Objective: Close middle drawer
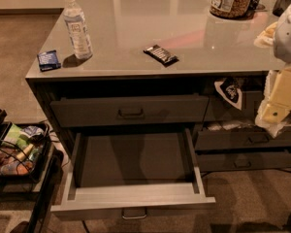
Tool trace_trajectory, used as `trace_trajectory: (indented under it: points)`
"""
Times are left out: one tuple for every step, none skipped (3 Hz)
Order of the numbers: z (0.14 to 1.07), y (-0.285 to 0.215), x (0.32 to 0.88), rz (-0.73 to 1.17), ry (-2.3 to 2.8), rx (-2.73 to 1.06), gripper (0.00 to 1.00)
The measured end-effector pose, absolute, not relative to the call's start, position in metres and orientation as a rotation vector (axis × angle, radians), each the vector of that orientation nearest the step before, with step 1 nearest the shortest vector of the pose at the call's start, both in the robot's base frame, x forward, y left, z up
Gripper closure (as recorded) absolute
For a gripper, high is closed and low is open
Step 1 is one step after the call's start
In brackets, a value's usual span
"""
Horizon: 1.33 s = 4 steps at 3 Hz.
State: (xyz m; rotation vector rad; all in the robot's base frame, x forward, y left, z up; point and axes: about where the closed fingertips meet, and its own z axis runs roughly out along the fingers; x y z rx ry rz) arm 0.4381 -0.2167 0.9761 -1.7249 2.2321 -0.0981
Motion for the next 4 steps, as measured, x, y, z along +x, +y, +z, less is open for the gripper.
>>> trace_trajectory:
  points:
    - [0.976, -0.217, 0.438, -0.098, 2.232, -1.725, 0.0]
    - [0.981, -0.214, 0.438, -0.125, 2.185, -1.772, 0.0]
    - [0.972, -0.206, 0.419, -0.104, 2.057, -1.831, 0.0]
    - [0.923, -0.213, 0.393, 0.018, 1.97, -1.799, 0.0]
